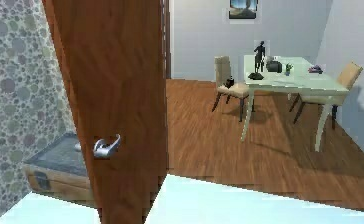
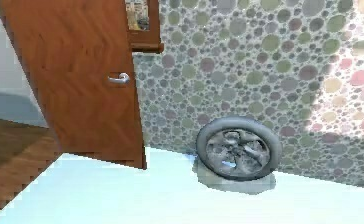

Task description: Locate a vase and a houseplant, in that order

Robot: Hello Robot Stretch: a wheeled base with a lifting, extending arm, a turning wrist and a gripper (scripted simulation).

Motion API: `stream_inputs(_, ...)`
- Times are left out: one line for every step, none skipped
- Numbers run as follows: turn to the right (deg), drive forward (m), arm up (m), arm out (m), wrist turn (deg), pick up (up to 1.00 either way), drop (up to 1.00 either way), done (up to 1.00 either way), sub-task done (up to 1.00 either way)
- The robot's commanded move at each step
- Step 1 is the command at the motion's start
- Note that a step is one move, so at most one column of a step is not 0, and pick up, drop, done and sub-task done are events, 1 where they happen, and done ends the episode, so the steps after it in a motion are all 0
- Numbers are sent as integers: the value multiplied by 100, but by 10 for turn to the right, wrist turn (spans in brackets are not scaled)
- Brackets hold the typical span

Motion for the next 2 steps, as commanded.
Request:
stream_inputs(90, 0, 0, 0, 0, 0, 0, 0, 0)
stream_inputs(0, 100, 0, 0, 0, 0, 0, 0, 0)
